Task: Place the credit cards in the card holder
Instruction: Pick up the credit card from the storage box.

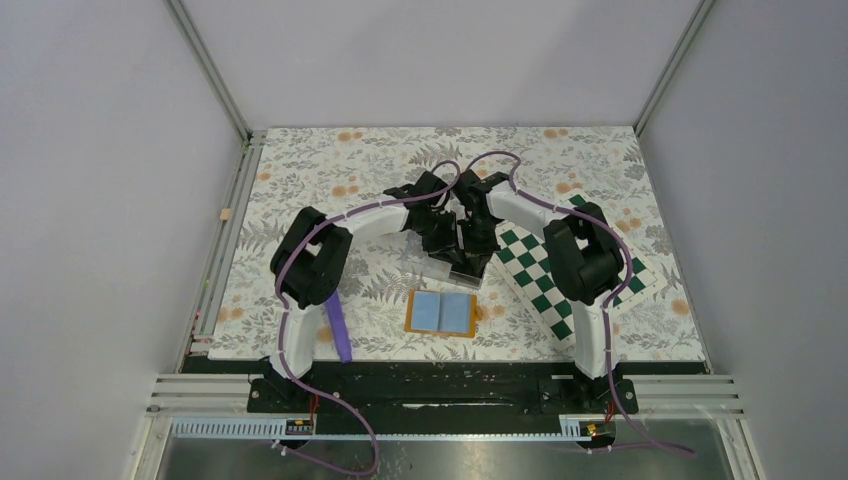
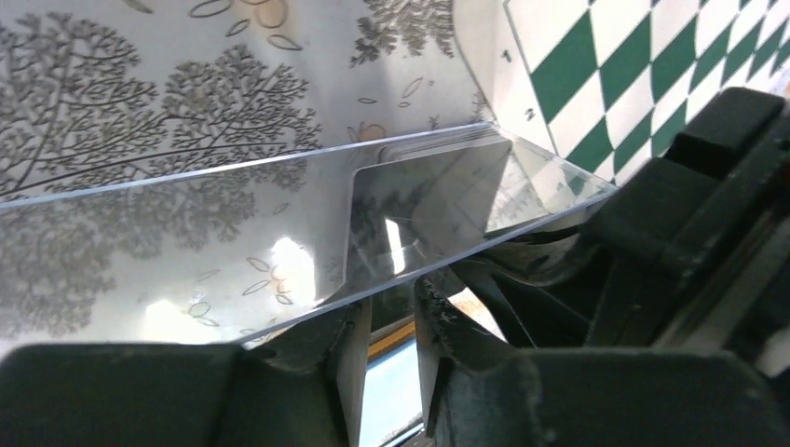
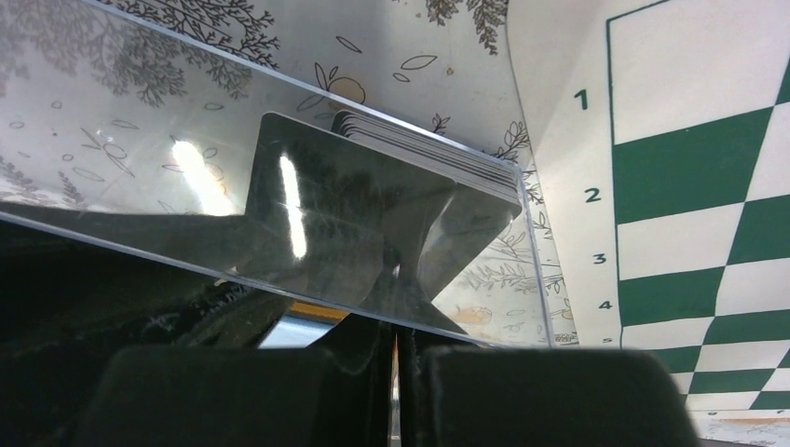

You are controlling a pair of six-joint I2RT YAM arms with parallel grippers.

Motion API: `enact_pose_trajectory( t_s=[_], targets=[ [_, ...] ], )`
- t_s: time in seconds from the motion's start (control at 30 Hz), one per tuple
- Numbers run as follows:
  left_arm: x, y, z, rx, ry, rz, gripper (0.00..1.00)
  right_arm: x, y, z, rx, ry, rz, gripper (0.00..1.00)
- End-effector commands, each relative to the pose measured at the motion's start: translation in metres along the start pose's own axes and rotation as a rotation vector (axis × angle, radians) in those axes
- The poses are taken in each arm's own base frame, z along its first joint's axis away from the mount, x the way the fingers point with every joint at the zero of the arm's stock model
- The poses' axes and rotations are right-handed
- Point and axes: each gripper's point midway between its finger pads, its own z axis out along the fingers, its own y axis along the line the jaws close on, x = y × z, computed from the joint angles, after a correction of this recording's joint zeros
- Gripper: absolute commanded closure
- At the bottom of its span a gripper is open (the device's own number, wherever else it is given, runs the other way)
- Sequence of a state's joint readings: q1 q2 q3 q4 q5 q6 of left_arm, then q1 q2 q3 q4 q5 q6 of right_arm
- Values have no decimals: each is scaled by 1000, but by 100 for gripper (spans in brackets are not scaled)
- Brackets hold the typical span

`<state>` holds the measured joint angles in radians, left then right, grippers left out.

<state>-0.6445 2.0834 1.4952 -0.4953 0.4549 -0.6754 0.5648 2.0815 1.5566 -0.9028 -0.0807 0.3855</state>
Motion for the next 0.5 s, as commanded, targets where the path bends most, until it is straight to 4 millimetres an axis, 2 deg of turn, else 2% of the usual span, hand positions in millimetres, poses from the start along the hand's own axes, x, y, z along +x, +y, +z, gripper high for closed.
enact_pose_trajectory(
  t_s=[0.0,0.1,0.2,0.3,0.47],
  targets=[
    [-8,2,-13,-68,-67,37,71,4,2,2,-3,6,-5,100],
    [-8,13,-15,-126,-75,45,66,5,2,1,-1,4,-5,100],
    [-3,18,-8,-140,-44,45,65,6,3,1,-9,5,-4,100],
    [1,12,0,-119,-22,56,71,7,5,0,-24,8,8,100],
    [6,-10,5,-48,-4,91,86,7,9,-2,-59,8,34,100]
  ],
)
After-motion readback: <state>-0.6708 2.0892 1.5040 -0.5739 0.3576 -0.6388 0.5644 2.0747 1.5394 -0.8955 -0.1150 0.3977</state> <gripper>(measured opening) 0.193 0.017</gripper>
